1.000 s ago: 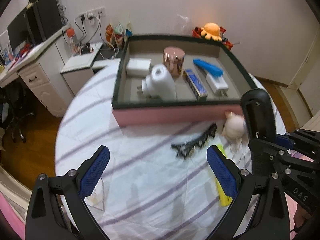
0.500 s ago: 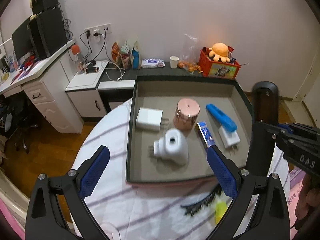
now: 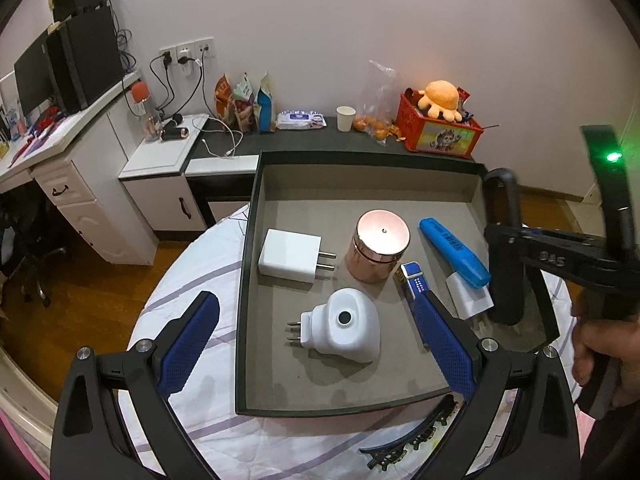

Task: Organize rigid objects
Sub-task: 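Carry the remote into the pink box and open the right gripper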

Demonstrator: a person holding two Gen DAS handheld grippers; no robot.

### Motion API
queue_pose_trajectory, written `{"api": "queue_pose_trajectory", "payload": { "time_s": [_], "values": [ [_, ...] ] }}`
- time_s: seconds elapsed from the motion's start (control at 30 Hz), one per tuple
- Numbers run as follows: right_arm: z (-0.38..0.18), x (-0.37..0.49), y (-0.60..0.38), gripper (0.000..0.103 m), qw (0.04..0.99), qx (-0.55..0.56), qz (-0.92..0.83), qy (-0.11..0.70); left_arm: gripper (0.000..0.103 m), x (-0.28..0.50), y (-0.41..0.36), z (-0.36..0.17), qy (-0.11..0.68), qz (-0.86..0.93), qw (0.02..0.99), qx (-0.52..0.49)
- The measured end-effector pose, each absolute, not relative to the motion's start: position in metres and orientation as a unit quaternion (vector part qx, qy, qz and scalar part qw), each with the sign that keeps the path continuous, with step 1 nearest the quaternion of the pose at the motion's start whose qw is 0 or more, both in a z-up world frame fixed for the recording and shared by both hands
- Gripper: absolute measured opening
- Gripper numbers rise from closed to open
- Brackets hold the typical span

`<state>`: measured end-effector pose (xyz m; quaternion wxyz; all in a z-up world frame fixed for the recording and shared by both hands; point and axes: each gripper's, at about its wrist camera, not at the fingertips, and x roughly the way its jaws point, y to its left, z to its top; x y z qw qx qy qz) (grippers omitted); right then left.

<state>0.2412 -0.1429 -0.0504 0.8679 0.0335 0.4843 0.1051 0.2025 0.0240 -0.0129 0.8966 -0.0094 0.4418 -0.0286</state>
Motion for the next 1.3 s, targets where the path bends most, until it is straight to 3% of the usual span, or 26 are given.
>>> {"api": "queue_pose_trajectory", "payload": {
  "time_s": [0.3,0.33,0.4,0.47,0.5,0.7,0.93,1.3],
  "values": [
    [-0.070,0.255,-0.137,0.018,0.861,-0.003,0.076,0.503,0.099,0.204,0.022,-0.016,0.443,-0.027,0.896,-0.005],
    [-0.070,0.255,-0.136,0.022,0.862,-0.008,0.073,0.502,0.099,0.203,0.021,-0.015,0.441,-0.026,0.897,-0.005],
    [-0.069,0.254,-0.134,0.039,0.864,-0.007,0.078,0.497,0.099,0.202,0.020,-0.015,0.439,-0.026,0.898,-0.002],
    [-0.064,0.250,-0.132,0.064,0.869,0.001,0.086,0.487,0.099,0.200,0.021,-0.014,0.438,-0.023,0.899,0.000],
    [-0.062,0.247,-0.131,0.065,0.871,0.001,0.087,0.483,0.099,0.200,0.021,-0.013,0.437,-0.022,0.899,-0.001],
    [-0.047,0.226,-0.132,0.067,0.885,0.007,0.083,0.459,0.099,0.189,0.022,-0.008,0.432,-0.022,0.901,-0.006],
    [-0.018,0.169,-0.135,0.078,0.901,0.032,0.088,0.424,0.101,0.162,0.010,0.005,0.419,-0.025,0.908,0.003],
    [-0.013,0.077,-0.146,0.080,0.907,0.054,0.088,0.409,0.103,0.106,-0.008,-0.007,0.426,-0.038,0.904,0.017]
  ]
}}
